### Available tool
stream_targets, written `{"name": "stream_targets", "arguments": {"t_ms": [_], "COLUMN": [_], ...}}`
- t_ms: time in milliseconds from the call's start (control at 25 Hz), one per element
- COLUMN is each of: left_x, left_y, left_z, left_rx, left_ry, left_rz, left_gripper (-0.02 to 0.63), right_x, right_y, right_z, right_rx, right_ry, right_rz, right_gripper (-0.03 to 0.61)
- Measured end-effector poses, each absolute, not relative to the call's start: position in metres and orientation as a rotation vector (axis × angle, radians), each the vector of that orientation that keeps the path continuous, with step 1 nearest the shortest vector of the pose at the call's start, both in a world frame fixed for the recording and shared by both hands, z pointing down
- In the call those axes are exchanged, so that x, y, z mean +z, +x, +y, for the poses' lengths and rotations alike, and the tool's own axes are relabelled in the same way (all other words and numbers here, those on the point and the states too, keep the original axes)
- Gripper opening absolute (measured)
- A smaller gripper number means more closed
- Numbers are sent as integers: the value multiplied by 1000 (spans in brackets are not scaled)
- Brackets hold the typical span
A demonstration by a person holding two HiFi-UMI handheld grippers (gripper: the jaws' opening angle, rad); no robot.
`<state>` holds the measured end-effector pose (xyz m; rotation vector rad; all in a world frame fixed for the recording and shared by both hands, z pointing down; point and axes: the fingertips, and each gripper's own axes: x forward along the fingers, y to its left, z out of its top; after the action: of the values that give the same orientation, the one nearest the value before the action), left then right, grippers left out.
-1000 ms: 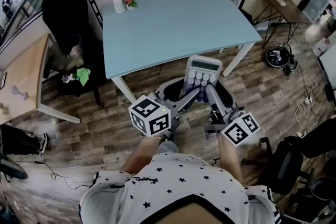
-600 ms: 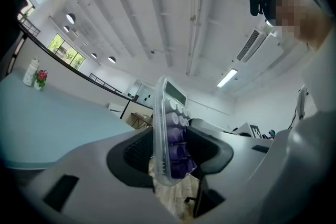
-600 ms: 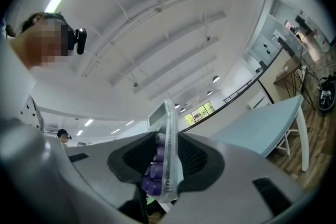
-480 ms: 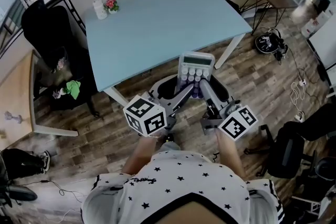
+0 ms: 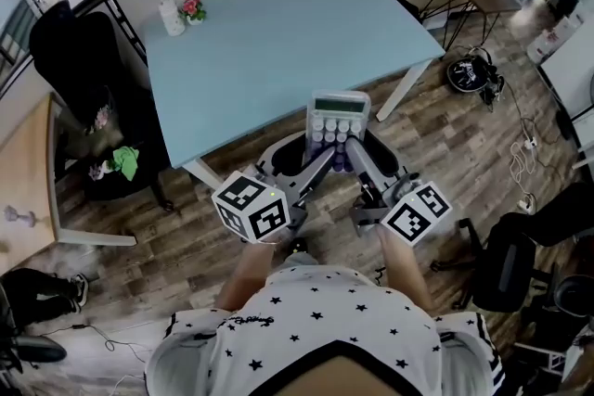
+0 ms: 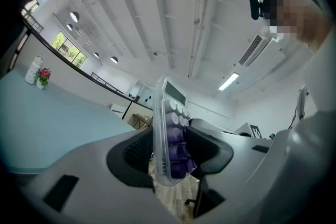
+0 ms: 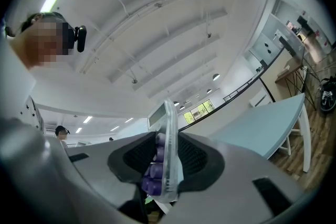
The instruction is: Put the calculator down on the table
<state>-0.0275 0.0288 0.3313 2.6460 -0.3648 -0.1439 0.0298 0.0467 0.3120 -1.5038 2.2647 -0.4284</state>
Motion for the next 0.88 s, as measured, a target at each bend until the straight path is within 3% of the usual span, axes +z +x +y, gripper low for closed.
{"name": "stream_targets", "arguments": {"t_ms": [880], "left_x": [331], "left_y": [-34], "left_z": [0], "left_rx": [-167], "left_ry": [2643], "left_rz": [-415], "left_gripper": [212], "right_x": [311], "right_y": [24], "right_z": [16], "right_rx": [-428], "right_ry": [-1464], "right_rz": [2297], "right_gripper": [127]}}
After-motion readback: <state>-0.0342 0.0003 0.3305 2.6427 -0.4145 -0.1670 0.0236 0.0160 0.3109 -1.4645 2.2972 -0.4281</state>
